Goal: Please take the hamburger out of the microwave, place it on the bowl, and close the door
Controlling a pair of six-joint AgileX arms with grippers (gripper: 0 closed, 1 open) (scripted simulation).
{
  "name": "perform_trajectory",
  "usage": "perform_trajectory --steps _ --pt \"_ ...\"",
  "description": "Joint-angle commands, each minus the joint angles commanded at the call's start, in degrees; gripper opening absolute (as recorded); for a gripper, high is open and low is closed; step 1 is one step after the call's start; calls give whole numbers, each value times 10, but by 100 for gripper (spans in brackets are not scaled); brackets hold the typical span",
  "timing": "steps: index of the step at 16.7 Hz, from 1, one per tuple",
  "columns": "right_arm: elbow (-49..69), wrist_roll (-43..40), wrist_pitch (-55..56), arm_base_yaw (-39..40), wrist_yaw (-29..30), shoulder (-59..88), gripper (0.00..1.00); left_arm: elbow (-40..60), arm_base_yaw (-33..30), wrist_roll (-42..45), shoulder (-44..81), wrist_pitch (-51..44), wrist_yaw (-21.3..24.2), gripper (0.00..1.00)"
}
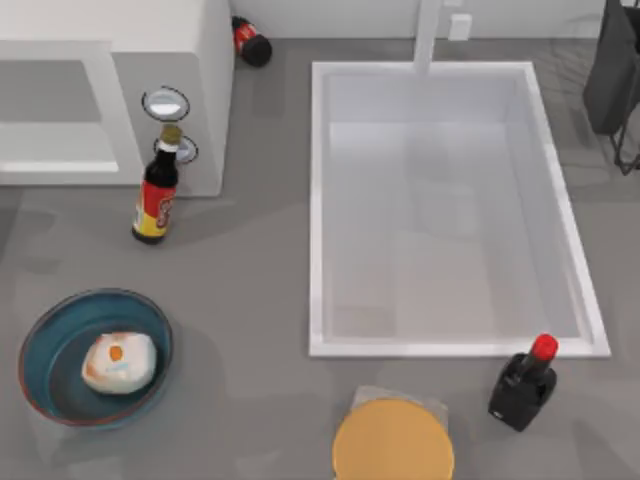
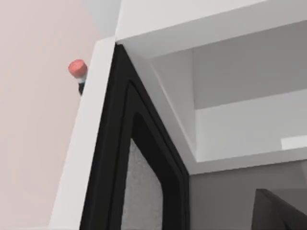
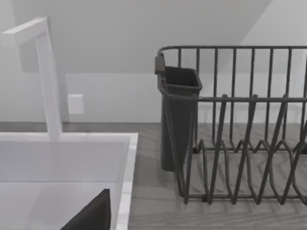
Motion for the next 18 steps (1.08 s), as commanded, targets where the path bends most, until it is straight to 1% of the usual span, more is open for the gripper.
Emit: perform_trajectory --steps 3,5,8,11,13,18 --pt "0 0 0 0 0 0 100 131 151 97 142 -107 89 0" --pt "0 0 0 0 0 0 100 214 241 154 232 -178 147 0" --pt "0 0 0 0 0 0 100 321 341 219 347 -275 223 0" --pt "0 0 0 0 0 0 100 394 390 260 423 -346 278 0" --pt "0 0 0 0 0 0 100 420 402 273 449 -372 299 0" --pt "0 0 0 0 0 0 100 424 401 276 452 -377 301 0"
